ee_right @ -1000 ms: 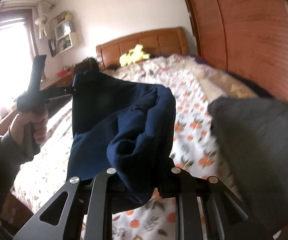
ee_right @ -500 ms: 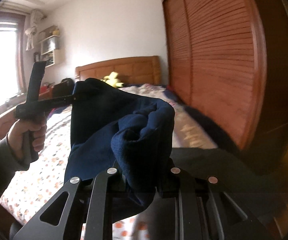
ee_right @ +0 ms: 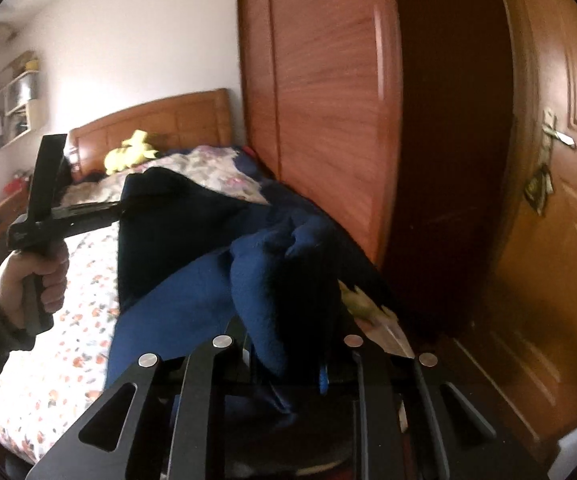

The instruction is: Fold large clothes

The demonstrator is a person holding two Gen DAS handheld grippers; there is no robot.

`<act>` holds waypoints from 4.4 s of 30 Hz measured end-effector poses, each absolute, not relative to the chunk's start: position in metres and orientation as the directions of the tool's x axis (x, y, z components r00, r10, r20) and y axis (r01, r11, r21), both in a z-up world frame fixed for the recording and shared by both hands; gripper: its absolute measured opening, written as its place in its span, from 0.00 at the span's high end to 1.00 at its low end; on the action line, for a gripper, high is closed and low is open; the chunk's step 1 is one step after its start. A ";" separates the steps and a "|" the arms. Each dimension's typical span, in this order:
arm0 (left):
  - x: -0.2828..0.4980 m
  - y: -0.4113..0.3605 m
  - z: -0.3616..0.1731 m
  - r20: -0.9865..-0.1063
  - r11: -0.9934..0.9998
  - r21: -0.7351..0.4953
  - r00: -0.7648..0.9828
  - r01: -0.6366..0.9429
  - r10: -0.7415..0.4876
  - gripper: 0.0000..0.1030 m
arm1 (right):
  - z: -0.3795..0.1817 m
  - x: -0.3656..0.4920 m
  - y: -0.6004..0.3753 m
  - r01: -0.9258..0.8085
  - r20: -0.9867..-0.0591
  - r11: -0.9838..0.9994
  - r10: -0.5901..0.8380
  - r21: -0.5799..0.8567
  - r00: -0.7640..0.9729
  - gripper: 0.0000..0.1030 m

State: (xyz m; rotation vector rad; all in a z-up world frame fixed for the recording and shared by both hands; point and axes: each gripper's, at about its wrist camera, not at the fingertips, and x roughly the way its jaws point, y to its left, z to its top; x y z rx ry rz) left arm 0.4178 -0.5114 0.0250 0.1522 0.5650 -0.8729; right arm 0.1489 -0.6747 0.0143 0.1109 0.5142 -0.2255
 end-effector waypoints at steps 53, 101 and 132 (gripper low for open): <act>0.264 -0.346 0.014 -0.419 0.746 0.045 0.690 0.665 -0.590 0.02 | -0.026 0.157 -0.657 0.224 -0.557 0.973 -0.219 -0.060 0.801 0.54; 0.053 -0.006 -0.030 -0.427 0.996 -0.062 0.900 0.063 -0.084 0.02 | -0.055 0.064 -0.311 -0.227 -0.392 0.972 0.230 0.054 0.891 0.07; -0.025 0.029 0.016 -0.341 0.996 -0.025 0.937 -0.086 0.072 0.02 | -0.014 0.023 -0.271 -0.326 -0.275 0.942 0.335 0.079 0.901 0.07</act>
